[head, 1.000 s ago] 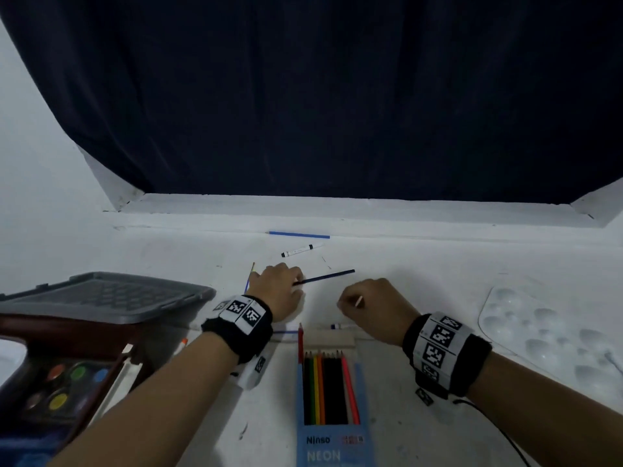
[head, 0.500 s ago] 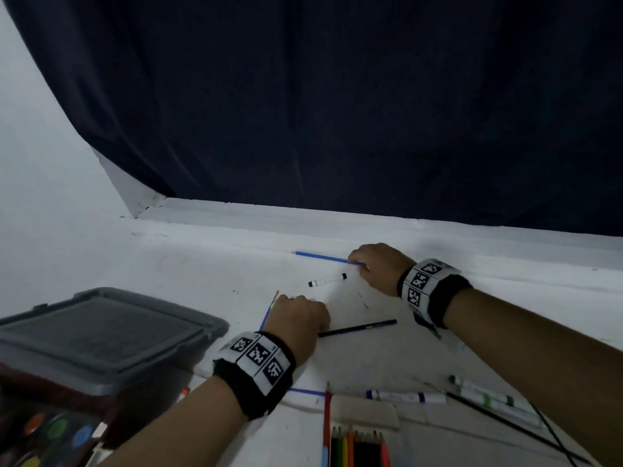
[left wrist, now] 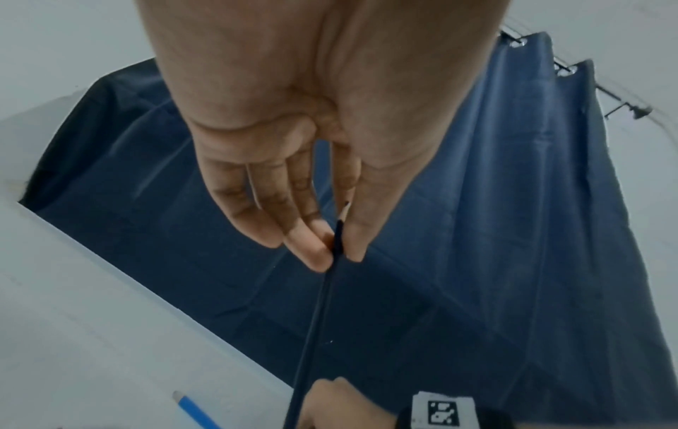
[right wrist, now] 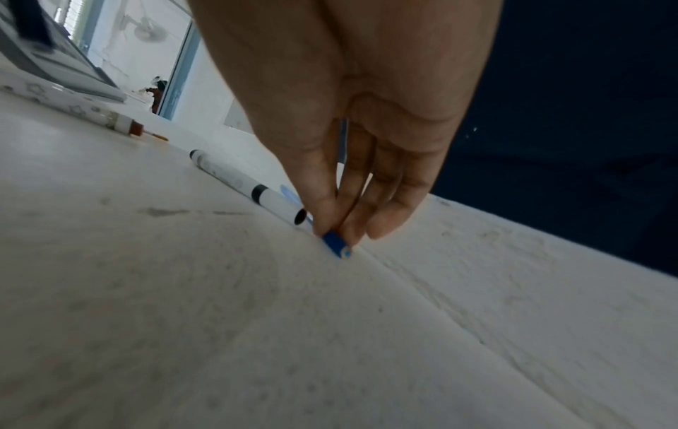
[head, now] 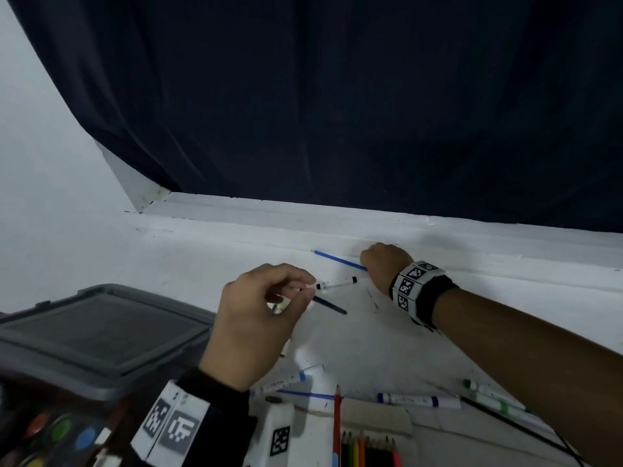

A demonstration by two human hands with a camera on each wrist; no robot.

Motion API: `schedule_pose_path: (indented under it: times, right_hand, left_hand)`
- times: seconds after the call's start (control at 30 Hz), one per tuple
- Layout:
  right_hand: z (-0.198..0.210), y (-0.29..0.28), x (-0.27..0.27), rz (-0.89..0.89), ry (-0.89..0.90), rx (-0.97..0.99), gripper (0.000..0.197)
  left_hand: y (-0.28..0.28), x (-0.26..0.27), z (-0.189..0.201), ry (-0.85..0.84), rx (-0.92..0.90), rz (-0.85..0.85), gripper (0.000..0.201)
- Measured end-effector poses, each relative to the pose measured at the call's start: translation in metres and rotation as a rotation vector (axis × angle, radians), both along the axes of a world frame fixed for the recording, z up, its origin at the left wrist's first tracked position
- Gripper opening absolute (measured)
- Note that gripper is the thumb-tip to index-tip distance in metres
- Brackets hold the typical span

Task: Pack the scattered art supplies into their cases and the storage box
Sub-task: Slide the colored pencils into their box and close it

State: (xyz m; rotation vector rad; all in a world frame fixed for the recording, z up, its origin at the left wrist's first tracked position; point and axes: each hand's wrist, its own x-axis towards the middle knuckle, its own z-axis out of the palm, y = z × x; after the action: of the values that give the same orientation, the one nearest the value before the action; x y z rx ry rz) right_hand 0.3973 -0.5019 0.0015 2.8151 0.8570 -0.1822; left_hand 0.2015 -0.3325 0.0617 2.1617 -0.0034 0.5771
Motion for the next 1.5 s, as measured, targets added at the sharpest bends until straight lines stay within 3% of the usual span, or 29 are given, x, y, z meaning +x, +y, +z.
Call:
schedule_pose_path:
  times: [0.13, 0.17, 0.27, 0.37, 0.43, 0.57, 0.7, 0.87, 1.07, 1.2, 1.33, 1.4, 1.5]
  right_hand:
    - [0.014, -0.019, -0.027, -0.069, 0.036, 0.023, 0.009]
    - [0.017, -0.025, -0.035, -0.111, 0.065, 0.061, 0.014]
    - [0.030, -0.044, -0.065, -0.238, 0.183, 0.206, 0.005]
    - [0.038, -0.066, -0.098, -0.352, 0.352, 0.373, 0.018]
    - [0.041, -0.079, -0.127, -0.397, 0.446, 0.540, 0.014]
    - [0.034, -0.105, -0.186, -0.433, 0.455, 0.805, 0.008]
    - [0.021, -0.118, -0.242, -0.452, 0.561, 0.949, 0.022]
    - [0.000, -0.121, -0.283, -0.485, 0.623, 1.014, 0.032]
    - [-0.006, -0.113, -0.286, -0.494, 0.571, 1.028, 0.020]
    - [-0.004, -0.103, -0.277, -0.520, 0.561, 0.934, 0.019]
    - [-0.007, -0.098, -0.270, -0.504, 0.579, 0.720, 0.015]
    - [-0.010, -0.097, -0.269, -0.513, 0.579, 0.709, 0.015]
    - [-0.012, -0.097, -0.268, -0.465, 0.549, 0.656, 0.038]
  left_hand:
    - [-0.005, -0.017, 0.013, -0.029, -0.209, -0.024, 0.006]
    - [-0.007, -0.022, 0.015, -0.047, -0.249, -0.037, 0.006]
    - [-0.014, -0.040, 0.019, -0.100, -0.377, -0.060, 0.013]
    - [-0.025, -0.062, 0.016, -0.108, -0.512, -0.077, 0.019]
    - [-0.034, -0.075, 0.013, -0.097, -0.581, -0.092, 0.018]
    - [-0.046, -0.096, 0.002, -0.025, -0.607, -0.124, 0.016]
    - [-0.053, -0.108, -0.017, 0.045, -0.618, -0.138, 0.018]
    - [-0.064, -0.108, -0.036, 0.119, -0.553, -0.179, 0.015]
    - [-0.080, -0.082, -0.043, 0.179, -0.370, -0.219, 0.010]
    - [-0.087, -0.059, -0.056, 0.304, -0.162, -0.248, 0.009]
    - [-0.089, -0.050, -0.067, 0.437, 0.258, -0.309, 0.035]
    - [-0.089, -0.051, -0.067, 0.454, 0.327, -0.344, 0.037]
    - [-0.087, -0.055, -0.070, 0.480, 0.434, -0.441, 0.041]
